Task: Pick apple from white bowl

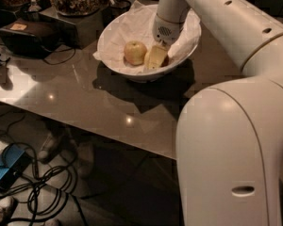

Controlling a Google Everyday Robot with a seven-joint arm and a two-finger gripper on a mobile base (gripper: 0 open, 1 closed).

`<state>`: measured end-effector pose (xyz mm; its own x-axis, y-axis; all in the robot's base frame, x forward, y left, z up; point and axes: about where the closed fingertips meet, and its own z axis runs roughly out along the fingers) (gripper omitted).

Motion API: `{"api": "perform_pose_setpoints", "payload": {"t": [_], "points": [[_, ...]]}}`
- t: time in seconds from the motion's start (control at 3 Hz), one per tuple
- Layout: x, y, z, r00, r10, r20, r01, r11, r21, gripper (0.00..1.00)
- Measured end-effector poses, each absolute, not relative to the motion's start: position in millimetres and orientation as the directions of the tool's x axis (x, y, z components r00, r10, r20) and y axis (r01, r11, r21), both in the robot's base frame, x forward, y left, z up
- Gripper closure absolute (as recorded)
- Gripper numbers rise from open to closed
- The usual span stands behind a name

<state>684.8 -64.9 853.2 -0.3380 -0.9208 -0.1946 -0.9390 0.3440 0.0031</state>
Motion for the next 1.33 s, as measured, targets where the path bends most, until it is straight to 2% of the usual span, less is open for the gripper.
{"api": "perform_pose_setpoints", "payload": {"t": [0.67,1.33], "points": [[659,-50,889,-0.285,-0.932,-0.225,-0.957,0.291,0.008,1.0],[615,-15,943,-0.112,-0.948,-0.298,-0.992,0.122,-0.014,1.0]]}}
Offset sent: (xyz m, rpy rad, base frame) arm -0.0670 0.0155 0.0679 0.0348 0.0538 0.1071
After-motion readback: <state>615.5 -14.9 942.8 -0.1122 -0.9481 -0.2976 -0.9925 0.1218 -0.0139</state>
